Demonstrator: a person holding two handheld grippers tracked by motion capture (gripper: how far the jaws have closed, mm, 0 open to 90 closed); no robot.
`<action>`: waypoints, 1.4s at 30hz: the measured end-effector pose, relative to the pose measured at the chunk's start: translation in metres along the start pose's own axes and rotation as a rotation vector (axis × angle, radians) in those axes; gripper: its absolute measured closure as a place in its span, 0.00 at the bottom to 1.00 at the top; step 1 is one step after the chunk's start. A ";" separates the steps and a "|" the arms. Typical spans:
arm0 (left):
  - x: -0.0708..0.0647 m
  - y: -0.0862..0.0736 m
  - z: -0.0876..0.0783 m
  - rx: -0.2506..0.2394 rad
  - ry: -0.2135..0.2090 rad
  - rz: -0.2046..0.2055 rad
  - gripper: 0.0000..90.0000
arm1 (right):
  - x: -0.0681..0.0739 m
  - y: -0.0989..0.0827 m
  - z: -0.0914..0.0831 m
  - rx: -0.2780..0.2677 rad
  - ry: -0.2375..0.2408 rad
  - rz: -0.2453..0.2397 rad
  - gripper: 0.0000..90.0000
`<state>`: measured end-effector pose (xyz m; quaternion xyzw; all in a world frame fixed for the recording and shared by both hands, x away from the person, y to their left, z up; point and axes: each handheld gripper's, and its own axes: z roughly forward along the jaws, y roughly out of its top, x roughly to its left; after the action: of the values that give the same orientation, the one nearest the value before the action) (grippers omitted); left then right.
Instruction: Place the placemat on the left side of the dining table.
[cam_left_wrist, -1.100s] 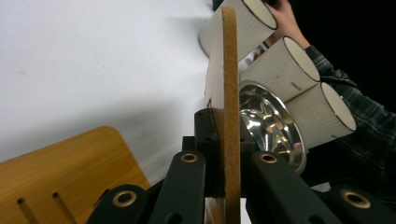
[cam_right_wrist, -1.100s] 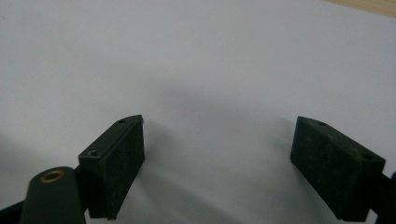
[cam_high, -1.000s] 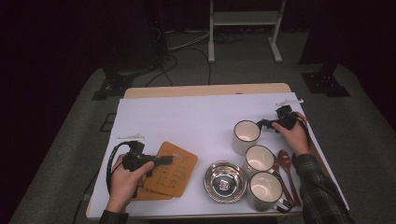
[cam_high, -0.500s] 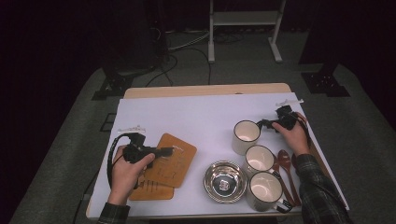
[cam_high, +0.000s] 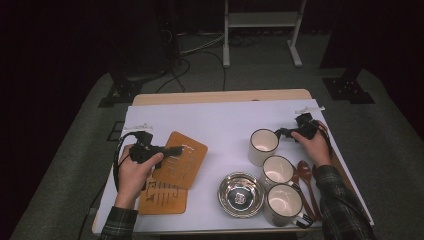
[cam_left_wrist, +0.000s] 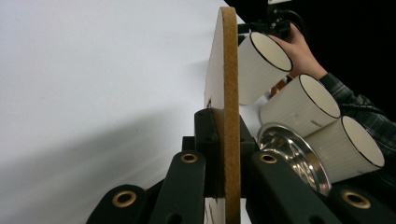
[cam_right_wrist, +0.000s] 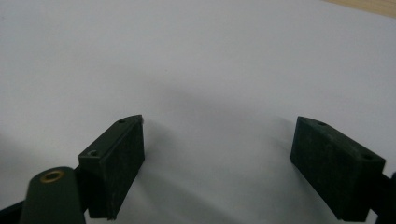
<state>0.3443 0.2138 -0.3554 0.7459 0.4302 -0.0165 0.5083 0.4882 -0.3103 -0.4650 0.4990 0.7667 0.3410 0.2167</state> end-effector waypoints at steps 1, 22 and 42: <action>0.001 0.001 0.000 -0.001 -0.001 0.001 0.96 | 0.000 0.000 0.000 0.000 -0.001 0.000 0.18; 0.021 0.032 0.009 -0.024 0.009 0.037 0.96 | 0.000 -0.001 0.000 -0.008 -0.001 0.000 0.18; 0.056 0.059 0.014 -0.039 0.035 0.035 0.96 | 0.000 -0.001 0.000 -0.006 0.000 -0.001 0.18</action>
<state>0.4237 0.2309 -0.3444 0.7432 0.4262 0.0136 0.5155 0.4876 -0.3106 -0.4660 0.4981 0.7657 0.3432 0.2186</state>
